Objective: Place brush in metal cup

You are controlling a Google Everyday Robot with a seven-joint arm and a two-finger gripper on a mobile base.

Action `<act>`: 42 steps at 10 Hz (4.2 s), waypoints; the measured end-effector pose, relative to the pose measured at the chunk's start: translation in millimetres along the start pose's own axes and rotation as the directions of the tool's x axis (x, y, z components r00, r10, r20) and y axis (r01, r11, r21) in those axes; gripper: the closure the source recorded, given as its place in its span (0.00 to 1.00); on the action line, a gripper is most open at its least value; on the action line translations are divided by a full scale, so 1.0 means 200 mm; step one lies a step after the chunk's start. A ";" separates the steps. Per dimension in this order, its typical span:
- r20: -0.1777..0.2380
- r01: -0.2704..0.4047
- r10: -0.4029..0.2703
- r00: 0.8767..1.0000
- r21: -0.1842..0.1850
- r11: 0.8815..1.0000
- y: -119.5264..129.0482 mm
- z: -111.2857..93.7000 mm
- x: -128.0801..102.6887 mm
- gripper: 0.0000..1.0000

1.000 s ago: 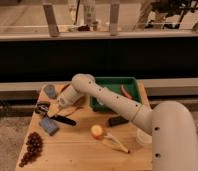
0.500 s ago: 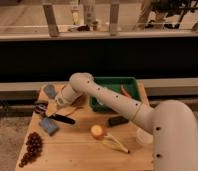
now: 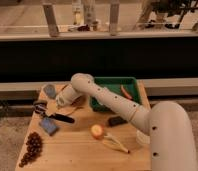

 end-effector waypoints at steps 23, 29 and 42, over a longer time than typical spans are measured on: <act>-0.042 0.051 -0.051 0.998 0.011 0.999 0.12 0.11 -0.05 0.26; -0.033 0.040 -0.041 0.999 -0.019 0.999 0.15 0.12 -0.09 0.20; -0.038 -0.033 0.030 0.999 -0.081 0.996 0.17 0.03 -0.17 0.20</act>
